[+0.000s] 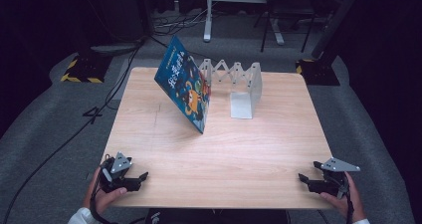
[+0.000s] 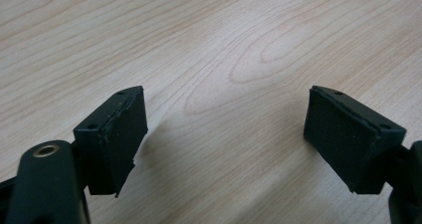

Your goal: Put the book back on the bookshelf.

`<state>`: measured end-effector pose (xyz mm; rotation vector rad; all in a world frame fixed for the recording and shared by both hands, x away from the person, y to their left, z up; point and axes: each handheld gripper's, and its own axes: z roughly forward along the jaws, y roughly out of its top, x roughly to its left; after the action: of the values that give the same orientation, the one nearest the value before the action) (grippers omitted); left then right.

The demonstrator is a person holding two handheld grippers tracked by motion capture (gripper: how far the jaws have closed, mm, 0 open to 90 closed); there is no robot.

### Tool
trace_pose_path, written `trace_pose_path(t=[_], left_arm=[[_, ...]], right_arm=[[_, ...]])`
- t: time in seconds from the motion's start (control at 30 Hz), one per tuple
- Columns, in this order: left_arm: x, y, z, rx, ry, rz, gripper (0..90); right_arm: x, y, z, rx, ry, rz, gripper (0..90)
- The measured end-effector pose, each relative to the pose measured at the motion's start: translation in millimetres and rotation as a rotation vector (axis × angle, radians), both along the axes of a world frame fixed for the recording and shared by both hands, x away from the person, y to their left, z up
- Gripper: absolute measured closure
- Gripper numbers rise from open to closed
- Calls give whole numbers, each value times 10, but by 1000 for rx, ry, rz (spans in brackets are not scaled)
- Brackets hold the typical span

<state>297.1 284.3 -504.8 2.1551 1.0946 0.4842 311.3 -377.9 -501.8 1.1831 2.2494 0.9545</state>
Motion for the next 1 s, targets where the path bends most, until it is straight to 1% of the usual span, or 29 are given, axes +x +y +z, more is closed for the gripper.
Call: trace_pose_path(t=[0.1,0.13,0.2,0.43,0.53,0.63,0.8,1.0], left_arm=[[-3,38,-5,-23,30,-3,183],[-10,40,-7,-27,33,-4,183],[-15,50,-6,-24,32,-4,182],[-14,50,-7,-24,30,-4,181],[-15,50,-6,-26,39,-4,177],[-11,49,-8,-23,33,-6,172],[-14,49,-6,-24,41,-2,169],[-3,52,-8,-23,34,-5,165]], right_arm=[[0,-29,-18,24,10,-13,189],[7,-35,-26,34,15,-20,182],[15,-42,-28,41,23,-26,181],[9,-45,-30,39,19,-24,181],[9,-45,-30,38,19,-24,181],[10,-46,-30,39,20,-24,180],[18,-43,-30,41,21,-26,180],[18,-42,-30,41,22,-26,180]])
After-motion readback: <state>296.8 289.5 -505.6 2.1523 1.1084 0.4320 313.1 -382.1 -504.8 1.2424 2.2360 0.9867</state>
